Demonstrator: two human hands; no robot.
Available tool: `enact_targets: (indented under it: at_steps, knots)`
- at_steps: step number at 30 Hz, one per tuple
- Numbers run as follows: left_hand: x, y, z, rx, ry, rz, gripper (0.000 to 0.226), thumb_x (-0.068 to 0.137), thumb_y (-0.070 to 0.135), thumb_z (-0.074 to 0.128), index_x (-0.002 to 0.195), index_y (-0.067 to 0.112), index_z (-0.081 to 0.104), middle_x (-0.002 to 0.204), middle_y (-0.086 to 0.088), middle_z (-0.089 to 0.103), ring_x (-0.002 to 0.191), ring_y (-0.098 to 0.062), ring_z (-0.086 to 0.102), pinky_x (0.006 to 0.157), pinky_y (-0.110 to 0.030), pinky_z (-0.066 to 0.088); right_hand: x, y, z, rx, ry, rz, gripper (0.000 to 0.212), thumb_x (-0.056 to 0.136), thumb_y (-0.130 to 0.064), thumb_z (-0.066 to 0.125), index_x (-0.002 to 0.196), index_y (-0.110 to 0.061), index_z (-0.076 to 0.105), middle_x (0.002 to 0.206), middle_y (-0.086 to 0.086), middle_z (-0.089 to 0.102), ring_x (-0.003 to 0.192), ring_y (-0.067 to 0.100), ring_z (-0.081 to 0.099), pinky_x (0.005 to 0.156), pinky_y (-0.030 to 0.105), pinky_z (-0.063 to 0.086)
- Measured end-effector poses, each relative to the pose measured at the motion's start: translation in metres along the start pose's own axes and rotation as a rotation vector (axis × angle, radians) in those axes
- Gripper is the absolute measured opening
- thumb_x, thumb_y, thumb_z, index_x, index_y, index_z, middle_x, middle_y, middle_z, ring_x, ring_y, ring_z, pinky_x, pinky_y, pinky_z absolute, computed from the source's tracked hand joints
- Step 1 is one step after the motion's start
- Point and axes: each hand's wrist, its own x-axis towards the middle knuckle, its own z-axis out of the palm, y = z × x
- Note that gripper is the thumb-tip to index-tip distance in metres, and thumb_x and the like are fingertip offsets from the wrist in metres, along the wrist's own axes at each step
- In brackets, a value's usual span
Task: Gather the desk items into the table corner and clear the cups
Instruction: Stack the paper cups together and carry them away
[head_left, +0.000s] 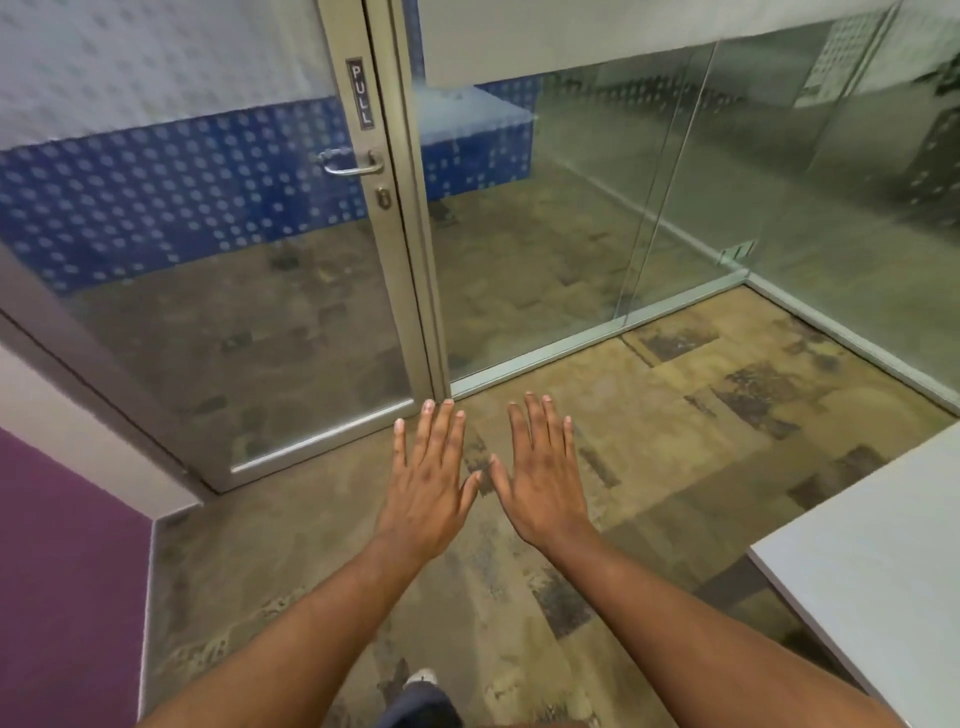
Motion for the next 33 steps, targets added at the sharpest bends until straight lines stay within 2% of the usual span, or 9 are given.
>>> enact_targets:
  at_steps: [5,11,14,20,26,30,33]
  knots:
    - [0.101,0.007,0.044,-0.05,-0.007,0.127,0.08,0.108,0.056,0.031,0.168,0.012,0.0,0.177,-0.01,-0.008,0.162,-0.027,-0.015,0.13,-0.061,0.001,0.067,0.057,0.013,-0.053,-0.01,0.124,0.07,0.104,-0.049,0.034,0.163,-0.015,0.018,0.174,0.012,0.008,0.162,0.03,-0.001,0.13,0.053,0.004]
    - [0.239,0.006,0.085,-0.096,-0.015,0.252,0.078,0.108,0.053,0.035,0.167,0.008,0.01,0.177,-0.012,0.0,0.163,-0.029,-0.011,0.129,-0.059,-0.004,0.167,0.117,0.023,-0.141,-0.015,0.257,0.068,0.105,-0.049,0.033,0.163,-0.015,0.018,0.174,0.011,0.007,0.161,0.031,-0.001,0.13,0.052,0.003]
    - [0.302,0.006,0.093,-0.12,-0.014,0.314,0.077,0.109,0.053,0.033,0.167,0.007,0.013,0.176,-0.013,0.005,0.163,-0.031,-0.008,0.129,-0.061,0.001,0.209,0.139,0.019,-0.161,-0.014,0.307,0.07,0.106,-0.053,0.028,0.164,-0.016,0.014,0.174,0.01,0.004,0.161,0.03,-0.004,0.13,0.051,-0.001]
    - [0.403,0.022,0.115,-0.132,-0.073,0.466,0.076,0.109,0.054,0.029,0.167,0.009,0.011,0.176,-0.014,0.008,0.163,-0.032,-0.005,0.129,-0.063,0.007,0.275,0.185,0.02,-0.184,0.024,0.458,0.072,0.106,-0.059,0.024,0.164,-0.015,0.02,0.174,0.011,0.011,0.162,0.031,0.002,0.13,0.055,0.008]
    - [0.492,0.067,0.144,-0.151,-0.064,0.587,0.076,0.108,0.054,0.031,0.167,0.008,0.015,0.176,-0.014,0.011,0.163,-0.032,-0.004,0.129,-0.063,0.011,0.321,0.261,0.015,-0.216,0.068,0.588,0.073,0.105,-0.061,0.028,0.16,-0.013,0.03,0.17,0.014,0.023,0.159,0.034,0.016,0.129,0.054,0.016]
    - [0.558,0.114,0.167,-0.133,-0.085,0.656,0.076,0.108,0.054,0.03,0.166,0.007,0.018,0.175,-0.015,0.012,0.163,-0.033,-0.001,0.129,-0.062,0.009,0.349,0.325,0.016,-0.171,0.103,0.646,0.074,0.106,-0.062,0.025,0.162,-0.014,0.026,0.172,0.012,0.019,0.16,0.032,0.012,0.13,0.053,0.01]
    - [0.609,0.157,0.182,-0.124,-0.049,0.724,0.076,0.107,0.055,0.03,0.165,0.006,0.022,0.174,-0.017,0.018,0.163,-0.035,0.005,0.128,-0.064,0.014,0.369,0.381,0.013,-0.139,0.128,0.668,0.078,0.105,-0.066,0.021,0.163,-0.014,0.023,0.172,0.011,0.017,0.161,0.031,0.008,0.129,0.055,0.01]
